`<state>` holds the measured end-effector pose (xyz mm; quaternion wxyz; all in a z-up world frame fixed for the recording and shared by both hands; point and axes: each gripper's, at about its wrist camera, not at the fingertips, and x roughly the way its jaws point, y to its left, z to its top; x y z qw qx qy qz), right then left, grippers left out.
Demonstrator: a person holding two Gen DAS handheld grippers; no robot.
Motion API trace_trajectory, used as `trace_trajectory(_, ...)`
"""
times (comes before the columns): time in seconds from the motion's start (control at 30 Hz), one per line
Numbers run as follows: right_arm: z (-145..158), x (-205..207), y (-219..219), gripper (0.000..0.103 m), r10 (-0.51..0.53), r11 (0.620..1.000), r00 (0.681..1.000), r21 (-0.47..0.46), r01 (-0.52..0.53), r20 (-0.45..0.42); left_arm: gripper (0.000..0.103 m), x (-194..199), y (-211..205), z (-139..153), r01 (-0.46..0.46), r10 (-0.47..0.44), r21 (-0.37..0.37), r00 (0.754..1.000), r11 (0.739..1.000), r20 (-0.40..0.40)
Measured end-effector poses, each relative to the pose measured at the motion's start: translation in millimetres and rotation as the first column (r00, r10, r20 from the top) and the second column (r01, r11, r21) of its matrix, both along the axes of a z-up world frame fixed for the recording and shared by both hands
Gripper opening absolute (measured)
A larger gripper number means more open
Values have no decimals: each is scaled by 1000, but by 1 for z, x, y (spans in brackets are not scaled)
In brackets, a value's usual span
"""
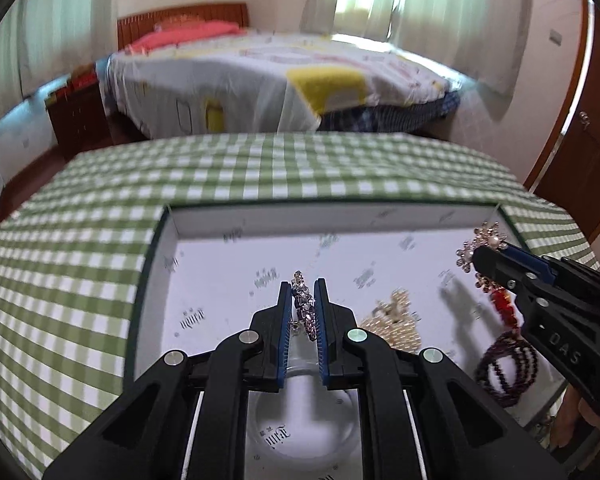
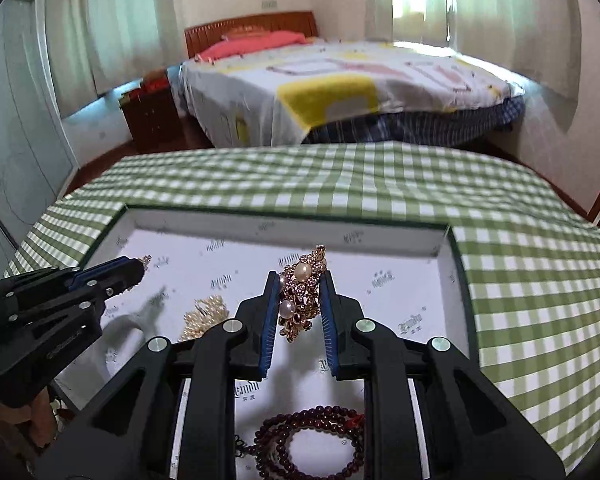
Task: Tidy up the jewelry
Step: 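Carry both brooches into the green box and open both tools, then withdraw both tools from the box toward the remaining jewelry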
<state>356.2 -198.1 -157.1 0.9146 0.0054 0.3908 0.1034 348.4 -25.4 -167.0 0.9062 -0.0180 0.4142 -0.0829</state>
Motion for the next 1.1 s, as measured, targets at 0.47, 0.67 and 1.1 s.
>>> trace_trajectory(0.47, -12, 8, 7, 31, -3, 999, 997, -43, 0, -76, 38, 18, 7, -15, -30, 24, -41, 989, 999, -144)
trace_trajectory(0.67, -6, 2, 5, 32, -3, 1000, 999, -22, 2, -39, 48, 11, 12, -11, -42, 35, -58, 992, 997, -118)
trace_trajectory(1.1, 43, -53, 3, 38, 2, 1000, 991, 8, -3, 135, 52, -53, 27, 29, -60, 67, -81, 994, 995, 86)
